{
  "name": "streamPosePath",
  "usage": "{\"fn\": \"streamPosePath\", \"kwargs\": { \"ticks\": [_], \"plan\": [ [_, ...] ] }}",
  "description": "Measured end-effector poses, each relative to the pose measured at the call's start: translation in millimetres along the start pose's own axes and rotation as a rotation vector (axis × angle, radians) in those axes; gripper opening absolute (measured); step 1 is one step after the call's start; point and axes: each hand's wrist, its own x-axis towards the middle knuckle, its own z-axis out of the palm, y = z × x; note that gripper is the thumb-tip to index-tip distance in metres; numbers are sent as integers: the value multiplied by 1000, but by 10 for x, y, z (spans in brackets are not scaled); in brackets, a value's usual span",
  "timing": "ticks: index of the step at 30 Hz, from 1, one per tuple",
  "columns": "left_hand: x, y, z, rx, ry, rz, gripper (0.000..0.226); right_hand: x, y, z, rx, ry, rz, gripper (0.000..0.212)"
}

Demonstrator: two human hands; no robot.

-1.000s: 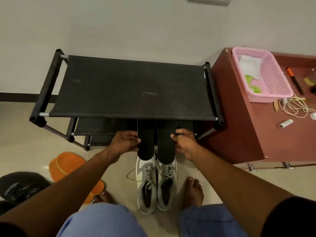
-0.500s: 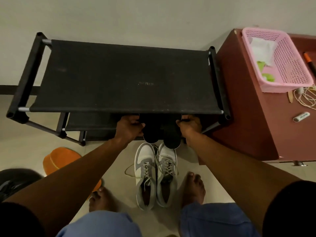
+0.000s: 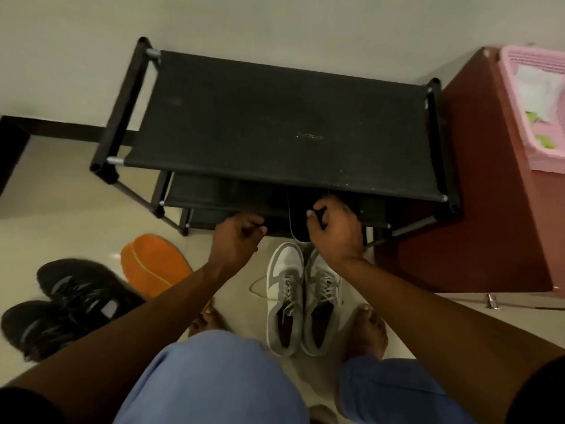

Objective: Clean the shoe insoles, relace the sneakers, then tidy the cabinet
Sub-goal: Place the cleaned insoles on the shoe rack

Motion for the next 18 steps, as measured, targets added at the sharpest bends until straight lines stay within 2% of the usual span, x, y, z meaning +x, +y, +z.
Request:
{"fn": "streamPosePath", "kwargs": {
  "ticks": [3, 6, 10, 13, 18],
  "plan": [
    [-264, -461, -239, 55, 63, -103, 11, -243, -295, 317, 43, -147, -120, 8],
    [-498, -1014, -448, 67, 150, -264, 12, -452, -477, 802, 51, -324, -104, 16],
    [-749, -1638, -660, 186, 311, -532, 34, -668, -639, 1528, 3, -511, -87, 26],
    [-854, -2013, -742, 226, 372, -672, 50, -792, -693, 1982, -29, -665, -23, 30],
    [-854, -2360, -650, 119, 402, -825, 61, -911, -763, 2518, -86, -851, 135, 47]
  ]
}}
